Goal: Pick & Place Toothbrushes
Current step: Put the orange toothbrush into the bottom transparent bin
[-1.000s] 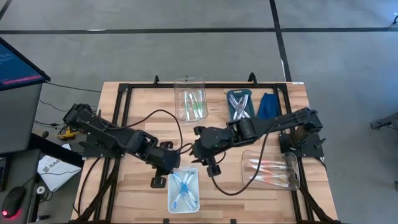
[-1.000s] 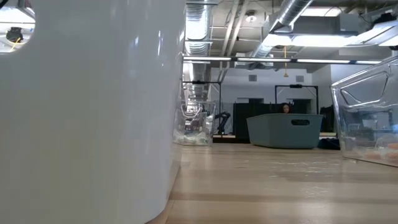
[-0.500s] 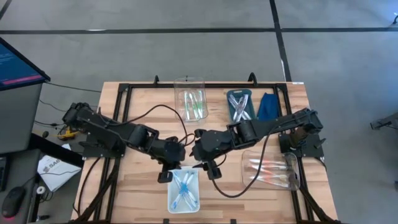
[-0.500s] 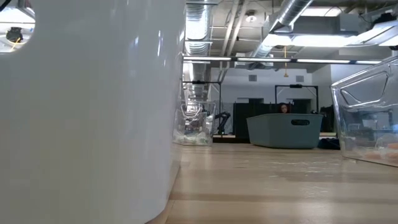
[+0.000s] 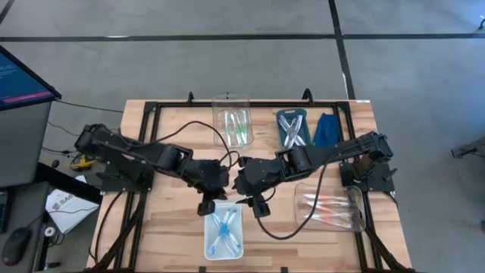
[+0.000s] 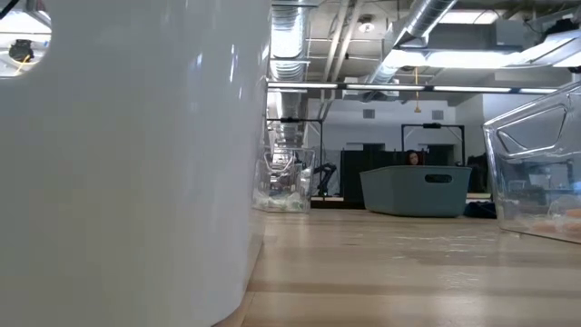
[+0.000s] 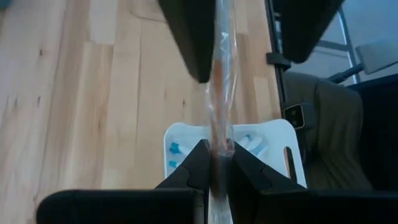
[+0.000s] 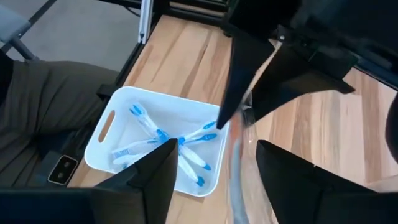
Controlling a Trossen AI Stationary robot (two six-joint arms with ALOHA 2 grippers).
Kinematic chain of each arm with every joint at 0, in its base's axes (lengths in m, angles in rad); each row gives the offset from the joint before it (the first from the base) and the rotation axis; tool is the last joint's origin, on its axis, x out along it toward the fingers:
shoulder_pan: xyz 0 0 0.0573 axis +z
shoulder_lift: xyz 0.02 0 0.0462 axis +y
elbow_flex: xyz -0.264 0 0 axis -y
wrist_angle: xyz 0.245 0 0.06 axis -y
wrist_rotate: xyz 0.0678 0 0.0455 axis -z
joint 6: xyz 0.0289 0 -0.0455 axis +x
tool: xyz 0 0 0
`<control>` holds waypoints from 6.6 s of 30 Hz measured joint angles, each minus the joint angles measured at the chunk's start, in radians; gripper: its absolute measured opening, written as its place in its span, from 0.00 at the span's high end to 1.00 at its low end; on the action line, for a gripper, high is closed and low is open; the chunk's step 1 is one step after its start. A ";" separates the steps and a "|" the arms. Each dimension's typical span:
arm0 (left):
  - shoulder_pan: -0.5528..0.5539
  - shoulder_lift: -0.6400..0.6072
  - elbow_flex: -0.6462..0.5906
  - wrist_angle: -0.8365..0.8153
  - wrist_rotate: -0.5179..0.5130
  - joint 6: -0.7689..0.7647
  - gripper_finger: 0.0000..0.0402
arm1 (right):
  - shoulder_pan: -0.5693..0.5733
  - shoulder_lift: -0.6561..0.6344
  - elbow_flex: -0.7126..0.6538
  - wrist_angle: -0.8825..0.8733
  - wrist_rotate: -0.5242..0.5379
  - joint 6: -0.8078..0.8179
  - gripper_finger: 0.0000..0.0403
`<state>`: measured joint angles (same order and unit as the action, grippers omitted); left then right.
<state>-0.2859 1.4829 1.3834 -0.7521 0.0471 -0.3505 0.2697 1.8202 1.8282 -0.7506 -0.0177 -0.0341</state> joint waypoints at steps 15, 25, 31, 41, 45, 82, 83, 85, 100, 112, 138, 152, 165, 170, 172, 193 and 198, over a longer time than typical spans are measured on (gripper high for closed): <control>0.022 -0.004 0.000 0.023 0.063 0.006 0.95 | -0.030 0.007 0.000 0.003 0.003 -0.002 0.51; 0.027 -0.005 0.000 0.017 0.064 0.005 0.95 | -0.051 0.038 -0.001 -0.016 0.000 -0.002 0.56; 0.042 -0.005 0.000 0.018 0.068 -0.001 0.95 | -0.048 0.037 0.010 -0.015 -0.001 -0.003 0.61; 0.071 -0.005 0.000 0.013 0.092 0.001 0.95 | -0.049 0.037 0.011 -0.016 -0.005 -0.002 0.65; 0.071 -0.005 0.000 0.013 0.096 0.001 0.95 | -0.048 0.037 0.011 -0.015 -0.008 -0.003 0.70; 0.020 -0.272 -0.001 0.018 -0.117 0.059 0.75 | 0.008 0.035 -0.017 -0.117 -0.003 0.046 0.96; 0.010 -0.288 -0.007 0.026 -0.136 0.059 0.75 | 0.011 0.036 -0.022 -0.127 -0.003 0.050 0.97; -0.006 -0.318 -0.025 0.039 -0.160 0.059 0.75 | 0.017 0.037 -0.024 -0.151 -0.003 0.059 0.98; -0.023 -0.425 -0.250 0.142 -0.186 0.015 0.75 | 0.100 0.036 -0.023 -0.271 0.084 0.149 0.96; -0.023 -0.448 -0.337 0.229 -0.188 0.013 0.75 | 0.204 -0.036 -0.056 -0.388 0.322 0.287 0.96; -0.023 -0.449 -0.348 0.262 -0.205 0.011 0.75 | 0.755 -0.774 -0.995 -0.172 0.744 1.347 0.98; -0.038 -0.448 -0.498 0.372 -0.204 -0.050 0.75 | 1.006 -0.679 -1.022 -0.247 0.713 1.756 0.97; -0.136 -0.448 -0.518 0.559 -0.204 -0.003 0.75 | 0.983 -0.571 -1.022 -0.377 0.639 1.893 0.99; -0.172 -0.448 -0.518 0.614 -0.204 0.014 0.75 | 0.990 -0.529 -1.022 -0.363 0.624 1.918 0.97; -0.183 -0.448 -0.518 0.620 -0.208 0.023 0.75 | 0.989 -0.506 -1.022 -0.348 0.588 1.935 0.95; -0.220 -0.448 -0.518 0.670 -0.247 0.149 0.75 | 0.975 -0.393 -1.022 -0.246 0.480 1.955 0.71; -0.221 -0.448 -0.518 0.675 -0.246 0.171 0.75 | 0.972 -0.405 -1.022 -0.247 0.485 1.966 0.57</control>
<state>-0.5064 1.0351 0.8658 -0.0776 -0.1993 -0.1797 1.2422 1.4149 0.8059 -0.9977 0.4675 1.9322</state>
